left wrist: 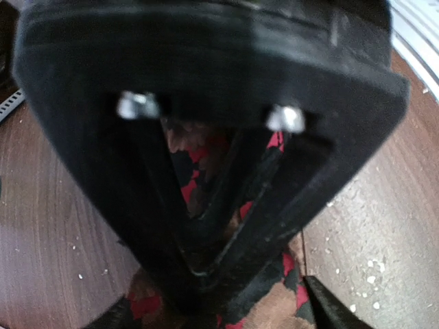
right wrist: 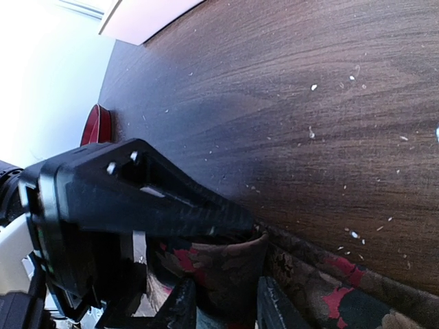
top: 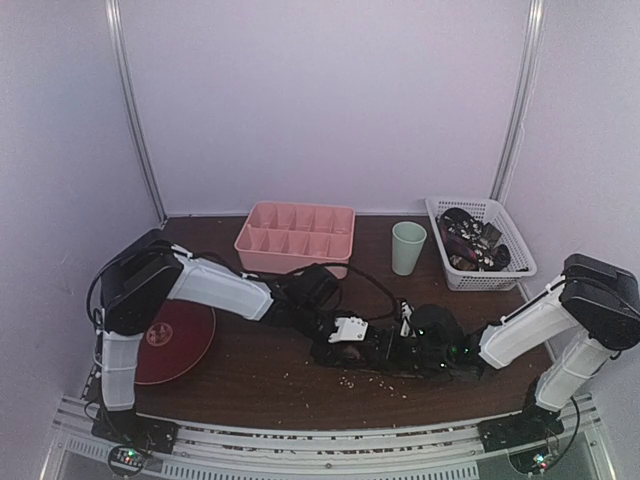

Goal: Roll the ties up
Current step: Roll the tie at the center of the board.

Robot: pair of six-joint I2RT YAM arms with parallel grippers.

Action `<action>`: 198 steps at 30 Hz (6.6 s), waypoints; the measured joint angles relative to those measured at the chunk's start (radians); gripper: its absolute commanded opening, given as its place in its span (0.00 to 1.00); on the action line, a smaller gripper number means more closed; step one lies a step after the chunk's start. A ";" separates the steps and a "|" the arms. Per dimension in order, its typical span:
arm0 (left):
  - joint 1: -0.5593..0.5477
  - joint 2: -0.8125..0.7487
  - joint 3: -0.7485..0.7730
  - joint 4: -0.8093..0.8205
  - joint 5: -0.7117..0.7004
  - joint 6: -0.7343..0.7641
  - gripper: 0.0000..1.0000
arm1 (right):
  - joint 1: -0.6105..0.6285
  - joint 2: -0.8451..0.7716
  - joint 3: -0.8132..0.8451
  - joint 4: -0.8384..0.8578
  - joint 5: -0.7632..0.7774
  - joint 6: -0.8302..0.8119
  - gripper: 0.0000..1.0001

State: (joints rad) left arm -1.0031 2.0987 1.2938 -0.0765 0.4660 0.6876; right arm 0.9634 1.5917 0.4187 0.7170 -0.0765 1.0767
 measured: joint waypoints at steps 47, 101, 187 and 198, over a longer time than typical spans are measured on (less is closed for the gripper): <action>0.102 -0.458 -0.260 0.079 -0.356 -0.578 0.31 | -0.011 0.079 0.017 0.090 -0.040 -0.001 0.29; 0.063 -0.208 -0.410 0.441 -0.035 -1.075 0.00 | -0.013 0.019 0.061 -0.129 0.030 -0.103 0.29; -0.035 -0.135 -0.111 0.099 -0.126 -0.929 0.26 | 0.058 -0.100 -0.002 -0.279 0.161 -0.151 0.12; -0.040 -0.114 -0.068 0.063 -0.121 -0.920 0.27 | 0.063 -0.201 -0.033 -0.347 0.211 -0.141 0.14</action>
State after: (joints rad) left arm -1.0428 1.9842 1.2255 -0.0139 0.3447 -0.2325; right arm 1.0260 1.3907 0.3859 0.3698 0.1349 0.9356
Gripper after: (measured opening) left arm 0.265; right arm 0.092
